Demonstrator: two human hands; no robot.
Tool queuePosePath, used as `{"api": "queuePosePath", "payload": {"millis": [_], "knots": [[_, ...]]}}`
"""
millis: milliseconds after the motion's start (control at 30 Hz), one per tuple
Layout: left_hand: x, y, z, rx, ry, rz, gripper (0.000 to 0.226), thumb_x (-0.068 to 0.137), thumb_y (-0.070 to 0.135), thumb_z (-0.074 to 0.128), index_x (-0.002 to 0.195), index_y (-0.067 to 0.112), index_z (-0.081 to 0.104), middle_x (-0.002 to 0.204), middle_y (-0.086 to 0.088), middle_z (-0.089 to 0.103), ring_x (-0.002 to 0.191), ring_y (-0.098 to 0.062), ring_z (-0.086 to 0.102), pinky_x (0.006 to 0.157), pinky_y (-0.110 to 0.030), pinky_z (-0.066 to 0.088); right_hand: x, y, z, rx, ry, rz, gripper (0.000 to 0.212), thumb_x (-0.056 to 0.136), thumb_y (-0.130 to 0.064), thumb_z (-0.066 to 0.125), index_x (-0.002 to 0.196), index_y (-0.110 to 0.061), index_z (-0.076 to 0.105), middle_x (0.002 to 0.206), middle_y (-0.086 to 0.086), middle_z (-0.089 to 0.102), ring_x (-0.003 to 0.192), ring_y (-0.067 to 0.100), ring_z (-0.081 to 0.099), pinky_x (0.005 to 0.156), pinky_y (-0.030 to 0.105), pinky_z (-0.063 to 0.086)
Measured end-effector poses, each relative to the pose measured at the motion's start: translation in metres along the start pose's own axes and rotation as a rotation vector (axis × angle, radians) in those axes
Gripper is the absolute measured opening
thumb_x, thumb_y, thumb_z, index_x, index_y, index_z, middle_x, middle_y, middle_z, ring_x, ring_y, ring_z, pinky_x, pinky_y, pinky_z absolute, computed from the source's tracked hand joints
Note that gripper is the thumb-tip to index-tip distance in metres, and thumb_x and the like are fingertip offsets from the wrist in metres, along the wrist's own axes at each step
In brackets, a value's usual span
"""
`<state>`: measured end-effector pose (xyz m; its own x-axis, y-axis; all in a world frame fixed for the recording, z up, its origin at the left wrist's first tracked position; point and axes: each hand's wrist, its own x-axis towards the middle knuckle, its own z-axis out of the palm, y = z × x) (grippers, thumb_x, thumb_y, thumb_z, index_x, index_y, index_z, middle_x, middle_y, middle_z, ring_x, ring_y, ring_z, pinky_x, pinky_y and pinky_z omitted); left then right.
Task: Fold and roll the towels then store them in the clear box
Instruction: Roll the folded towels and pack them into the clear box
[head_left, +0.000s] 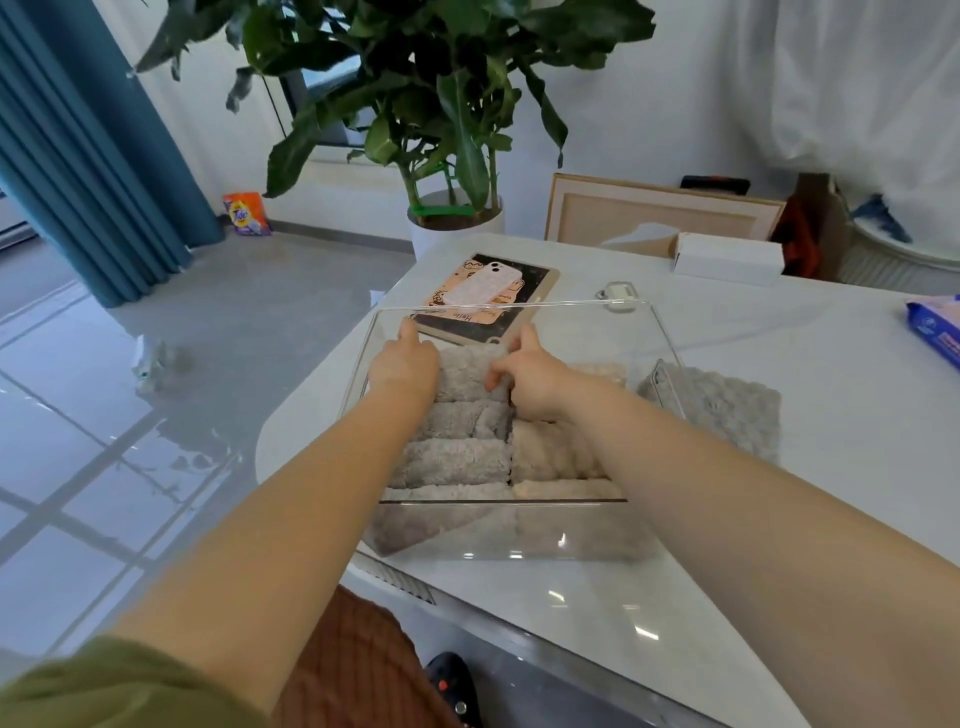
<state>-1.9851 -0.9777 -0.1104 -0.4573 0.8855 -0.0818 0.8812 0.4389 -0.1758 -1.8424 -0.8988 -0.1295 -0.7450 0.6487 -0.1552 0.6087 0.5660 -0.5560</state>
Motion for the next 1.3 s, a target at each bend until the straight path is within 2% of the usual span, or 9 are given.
{"api": "queuePosePath", "payload": {"millis": [100, 200, 300, 533, 733, 900, 1033, 1200, 1300], "knots": [[-0.005, 0.001, -0.019, 0.016, -0.010, -0.015, 0.033, 0.092, 0.008, 0.046, 0.125, 0.007, 0.054, 0.134, -0.012, 0.039, 0.113, -0.026, 0.053, 0.085, -0.034, 0.044, -0.023, 0.008, -0.040, 0.241, -0.061, 0.035, 0.042, 0.086, 0.010, 0.045, 0.098, -0.021, 0.070, 0.123, 0.000, 0.051, 0.118, 0.017, 0.051, 0.093, 0.028, 0.044], [-0.015, 0.030, -0.045, -0.074, 0.103, 0.063, 0.022, 0.090, 0.010, 0.043, 0.105, 0.009, 0.060, 0.104, -0.007, 0.059, 0.101, -0.026, 0.058, 0.075, -0.033, 0.043, -0.060, 0.021, -0.092, 0.813, 0.126, 0.117, 0.044, 0.081, 0.021, 0.036, 0.081, -0.009, 0.068, 0.108, 0.009, 0.062, 0.102, 0.020, 0.067, 0.089, 0.033, 0.055], [-0.029, 0.082, -0.059, -0.475, 0.168, 0.174, 0.023, 0.090, 0.010, 0.043, 0.101, 0.008, 0.063, 0.103, -0.011, 0.065, 0.095, -0.030, 0.059, 0.077, -0.036, 0.049, -0.104, 0.058, -0.126, 1.171, 0.338, 0.146, 0.045, 0.074, 0.026, 0.026, 0.082, -0.002, 0.060, 0.093, 0.013, 0.062, 0.092, 0.030, 0.070, 0.086, 0.035, 0.057], [-0.089, 0.208, -0.072, -0.742, 0.281, 0.447, 0.022, 0.091, 0.009, 0.045, 0.105, 0.010, 0.062, 0.108, -0.010, 0.060, 0.099, -0.026, 0.056, 0.081, -0.032, 0.043, -0.190, 0.171, -0.118, 1.214, 0.456, 0.550, 0.029, 0.089, 0.009, 0.038, 0.085, -0.006, 0.062, 0.093, 0.012, 0.061, 0.085, 0.026, 0.063, 0.088, 0.037, 0.049], [-0.108, 0.294, -0.049, -0.149, -0.049, 0.499, 0.045, 0.088, 0.012, 0.060, 0.130, 0.002, 0.047, 0.136, -0.018, 0.043, 0.124, -0.033, 0.046, 0.100, -0.038, 0.039, -0.235, 0.233, -0.087, 1.191, 0.316, 0.759, 0.019, 0.095, -0.003, 0.042, 0.091, -0.006, 0.061, 0.092, 0.013, 0.062, 0.079, 0.026, 0.063, 0.060, 0.030, 0.055], [-0.105, 0.316, 0.011, -0.101, -0.068, 0.363, 0.058, 0.091, 0.036, 0.056, 0.137, 0.013, 0.031, 0.140, -0.013, 0.031, 0.122, -0.039, 0.041, 0.094, -0.044, 0.040, -0.269, 0.272, -0.077, 1.186, 0.311, 0.808, 0.027, 0.093, 0.002, 0.037, 0.102, -0.008, 0.061, 0.100, 0.013, 0.064, 0.084, 0.025, 0.065, 0.073, 0.031, 0.051], [-0.099, 0.315, 0.038, -0.505, 0.142, 0.325, 0.025, 0.096, 0.013, 0.044, 0.120, 0.008, 0.049, 0.125, -0.014, 0.047, 0.105, -0.035, 0.053, 0.082, -0.040, 0.044, -0.266, 0.271, -0.069, 1.318, 0.382, 0.712, 0.028, 0.094, 0.003, 0.034, 0.098, -0.010, 0.059, 0.098, 0.011, 0.064, 0.082, 0.022, 0.063, 0.074, 0.030, 0.050], [-0.120, 0.305, 0.049, -1.388, 0.073, 0.183, 0.016, 0.095, 0.007, 0.050, 0.108, 0.004, 0.060, 0.105, -0.010, 0.061, 0.096, -0.014, 0.055, 0.081, -0.015, 0.042, -0.238, 0.243, -0.057, 1.346, 0.449, 0.537, 0.023, 0.094, -0.001, 0.042, 0.105, -0.015, 0.057, 0.097, 0.012, 0.066, 0.082, 0.022, 0.066, 0.081, 0.033, 0.050], [-0.131, 0.302, 0.053, -1.650, -0.056, 0.179, 0.020, 0.093, 0.003, 0.052, 0.097, 0.017, 0.065, 0.096, 0.002, 0.064, 0.088, -0.003, 0.058, 0.079, -0.015, 0.043, -0.227, 0.229, -0.054, 1.304, 0.434, 0.432, 0.011, 0.094, -0.020, 0.055, 0.101, -0.014, 0.059, 0.093, 0.008, 0.065, 0.078, 0.021, 0.064, 0.078, 0.034, 0.049]]}}
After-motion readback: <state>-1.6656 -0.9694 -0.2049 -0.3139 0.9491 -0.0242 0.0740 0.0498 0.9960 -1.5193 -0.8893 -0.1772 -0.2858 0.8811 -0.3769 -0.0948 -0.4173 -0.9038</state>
